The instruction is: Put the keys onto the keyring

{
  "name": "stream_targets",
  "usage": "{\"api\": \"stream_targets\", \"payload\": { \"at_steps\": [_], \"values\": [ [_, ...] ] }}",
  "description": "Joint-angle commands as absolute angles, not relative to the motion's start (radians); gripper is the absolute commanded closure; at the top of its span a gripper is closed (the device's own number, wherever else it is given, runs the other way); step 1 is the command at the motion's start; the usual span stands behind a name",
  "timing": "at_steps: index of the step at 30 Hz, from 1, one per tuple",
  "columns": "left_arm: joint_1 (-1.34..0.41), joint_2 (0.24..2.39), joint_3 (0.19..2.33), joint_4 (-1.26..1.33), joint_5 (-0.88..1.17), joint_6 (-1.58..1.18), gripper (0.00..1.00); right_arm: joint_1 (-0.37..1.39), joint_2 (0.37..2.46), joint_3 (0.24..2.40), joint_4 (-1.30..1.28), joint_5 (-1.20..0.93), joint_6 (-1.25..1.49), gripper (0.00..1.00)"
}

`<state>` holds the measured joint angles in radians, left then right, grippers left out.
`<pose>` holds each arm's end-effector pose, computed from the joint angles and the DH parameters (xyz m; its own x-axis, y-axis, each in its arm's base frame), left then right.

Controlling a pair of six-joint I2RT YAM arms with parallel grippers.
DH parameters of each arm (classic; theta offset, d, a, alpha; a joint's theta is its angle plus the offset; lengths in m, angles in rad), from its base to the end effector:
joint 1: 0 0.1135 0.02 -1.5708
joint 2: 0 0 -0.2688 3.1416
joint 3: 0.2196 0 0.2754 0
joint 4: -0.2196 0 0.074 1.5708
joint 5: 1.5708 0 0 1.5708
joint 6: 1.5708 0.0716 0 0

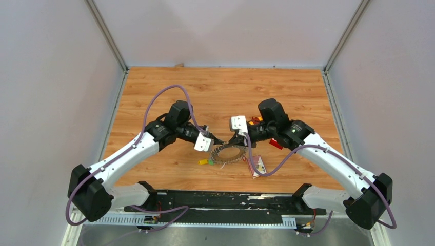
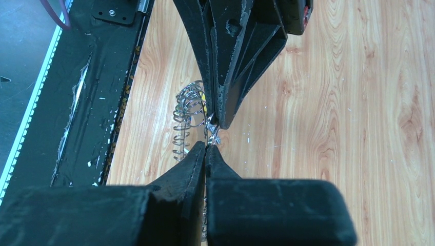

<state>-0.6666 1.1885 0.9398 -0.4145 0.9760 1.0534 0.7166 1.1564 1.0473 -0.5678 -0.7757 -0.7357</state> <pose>0.1873 -0.2228 0.2846 0.5076 0.2203 -0.8329 0.8456 -0.3126 0.4327 0.1805 0.2237 0.3115 0.2407 -0.4257 -0.8723 -0.9698 -0.1428 -0.1980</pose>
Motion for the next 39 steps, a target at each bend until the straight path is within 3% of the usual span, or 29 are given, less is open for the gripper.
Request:
{"api": "stream_targets", "payload": {
  "at_steps": [1, 9, 12, 22, 39],
  "values": [
    [-0.672, 1.147, 0.96, -0.459, 0.962, 1.091, 1.0, 0.707, 1.137, 1.048, -0.511, -0.792, -0.732, 1.0],
    [-0.672, 1.104, 0.97, -0.499, 0.992, 1.086, 1.0, 0.696, 1.166, 1.035, -0.482, -0.785, -0.695, 0.99],
    [-0.672, 1.09, 0.957, -0.456, 1.013, 1.03, 1.0, 0.692, 1.173, 1.034, -0.477, -0.787, -0.692, 0.95],
    [-0.672, 1.073, 0.878, -0.196, 1.053, 0.728, 1.0, 0.672, 1.142, 1.045, -0.496, -0.795, -0.699, 0.56],
    [-0.671, 1.102, 0.706, 0.44, 0.996, 0.173, 1.0, 0.669, 1.032, 0.98, -0.445, -0.834, -0.7, 0.69]
  ]
}}
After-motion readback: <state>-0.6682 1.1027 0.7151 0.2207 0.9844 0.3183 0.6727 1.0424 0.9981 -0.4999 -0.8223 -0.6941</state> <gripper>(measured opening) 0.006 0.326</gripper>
